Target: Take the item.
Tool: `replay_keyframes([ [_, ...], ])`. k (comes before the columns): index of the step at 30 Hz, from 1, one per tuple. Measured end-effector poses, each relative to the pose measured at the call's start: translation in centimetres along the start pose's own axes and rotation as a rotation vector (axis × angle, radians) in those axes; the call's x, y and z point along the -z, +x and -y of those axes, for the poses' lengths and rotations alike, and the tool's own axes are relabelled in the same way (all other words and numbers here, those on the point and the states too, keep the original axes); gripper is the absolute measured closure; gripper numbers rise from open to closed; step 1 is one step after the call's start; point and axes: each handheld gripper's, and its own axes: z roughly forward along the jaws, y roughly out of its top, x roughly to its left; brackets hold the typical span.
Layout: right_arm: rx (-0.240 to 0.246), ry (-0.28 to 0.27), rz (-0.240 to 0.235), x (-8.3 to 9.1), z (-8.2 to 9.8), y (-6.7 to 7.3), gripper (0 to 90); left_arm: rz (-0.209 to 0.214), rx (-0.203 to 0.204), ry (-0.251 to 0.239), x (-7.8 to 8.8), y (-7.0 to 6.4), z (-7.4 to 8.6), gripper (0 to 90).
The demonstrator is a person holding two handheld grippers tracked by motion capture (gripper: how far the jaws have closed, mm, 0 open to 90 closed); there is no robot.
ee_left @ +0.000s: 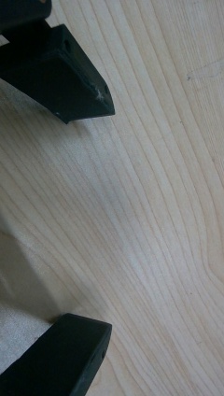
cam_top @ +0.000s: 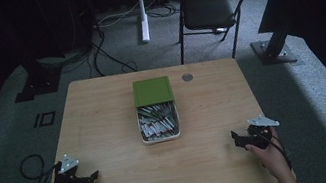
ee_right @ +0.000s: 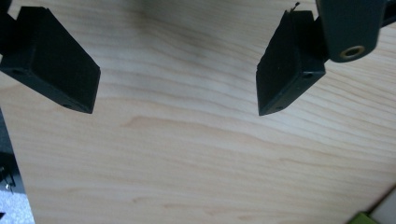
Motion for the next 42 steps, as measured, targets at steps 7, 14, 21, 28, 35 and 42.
replay_keyframes([
  [7,0.022,-0.041,-0.019,0.8,-1.4,1.0,14.0,0.0,0.0,0.001,0.0,0.0,0.0,1.4],
  [14,0.039,-0.072,-0.034,1.3,-2.5,1.8,14.6,0.0,0.0,0.002,0.0,0.0,0.0,1.4],
  [21,0.047,-0.104,-0.049,1.8,-3.6,2.5,14.6,0.0,0.0,0.002,0.0,0.0,0.0,1.4],
  [28,0.081,-0.125,-0.092,2.0,-4.8,4.0,14.6,0.0,0.0,0.002,0.0,0.0,0.0,1.4],
  [35,0.097,-0.144,-0.137,1.6,-5.7,5.8,14.6,0.0,0.0,0.002,0.0,0.0,0.0,1.4],
  [42,0.121,-0.152,-0.182,1.2,-6.6,7.5,14.7,0.0,-0.002,0.002,0.0,0.0,0.0,1.4],
])
